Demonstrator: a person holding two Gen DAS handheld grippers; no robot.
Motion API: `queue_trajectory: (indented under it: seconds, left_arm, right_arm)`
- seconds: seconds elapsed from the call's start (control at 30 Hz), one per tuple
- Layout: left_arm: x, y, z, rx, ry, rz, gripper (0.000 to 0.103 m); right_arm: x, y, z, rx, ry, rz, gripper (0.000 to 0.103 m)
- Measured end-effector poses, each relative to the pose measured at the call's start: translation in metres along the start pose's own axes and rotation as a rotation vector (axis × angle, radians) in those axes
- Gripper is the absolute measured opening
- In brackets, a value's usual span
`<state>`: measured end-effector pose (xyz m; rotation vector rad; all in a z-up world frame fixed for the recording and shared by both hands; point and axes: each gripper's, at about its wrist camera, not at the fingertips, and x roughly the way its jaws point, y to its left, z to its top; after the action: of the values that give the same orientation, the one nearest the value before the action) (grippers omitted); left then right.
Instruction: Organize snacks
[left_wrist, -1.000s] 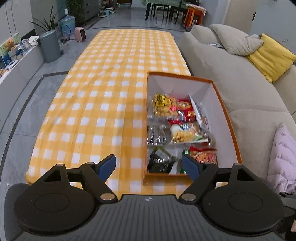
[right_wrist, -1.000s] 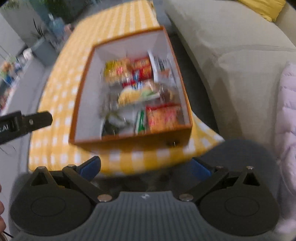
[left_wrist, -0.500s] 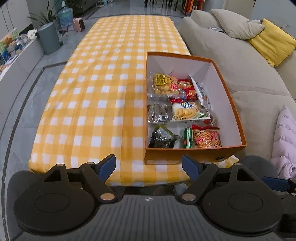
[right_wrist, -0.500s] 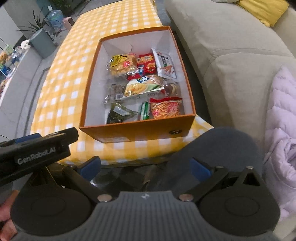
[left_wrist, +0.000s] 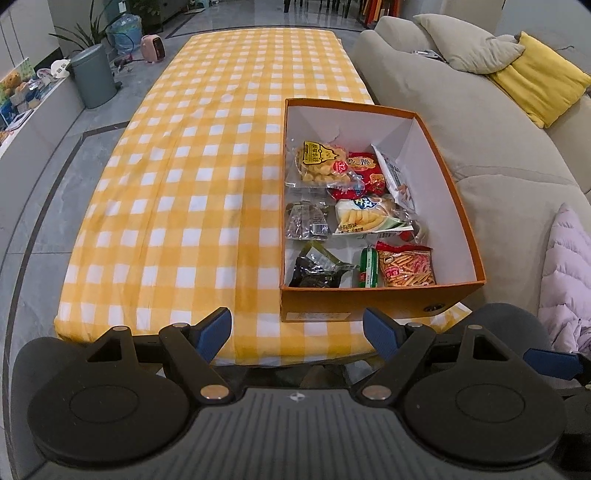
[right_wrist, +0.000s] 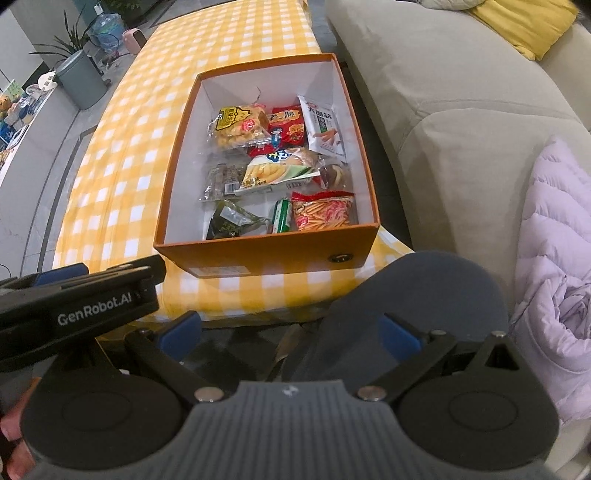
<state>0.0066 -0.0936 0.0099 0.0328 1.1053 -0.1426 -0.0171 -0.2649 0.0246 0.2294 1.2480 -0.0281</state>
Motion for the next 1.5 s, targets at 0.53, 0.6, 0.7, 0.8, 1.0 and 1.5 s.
queue_trajectory:
  seconds: [0.53, 0.6, 0.7, 0.8, 1.0, 1.5]
  left_arm:
    - [-0.0006, -0.0001, -0.0005, -0.013, -0.003, 0.002, 0.095]
    - [-0.0005, 0.0009, -0.0004, -0.017, 0.003, -0.002, 0.095]
    - [-0.0005, 0.0016, -0.0002, -0.016, 0.001, 0.001, 0.095]
    - [0.0, 0.0029, -0.0004, -0.017, 0.002, 0.001, 0.095]
    - [-0.001, 0.0033, -0.0013, -0.038, 0.003, -0.014, 0.095]
    - [0.001, 0.0016, -0.0021, -0.025, 0.002, 0.015, 0.095]
  right_arm:
    - [0.0025, -0.003, -0.0021, 0.048, 0.018, 0.043, 0.1]
    - [0.0026, -0.0026, -0.0022, 0.045, 0.019, 0.04, 0.1]
    - [0.0028, -0.0029, -0.0019, 0.042, 0.02, 0.045, 0.1]
    - [0.0022, -0.0021, -0.0019, 0.035, 0.015, 0.039, 0.1]
    - [-0.0013, 0.0, -0.0016, 0.013, -0.015, 0.026, 0.1]
    - [0.0004, 0.0021, -0.0009, -0.009, -0.022, -0.004, 0.1]
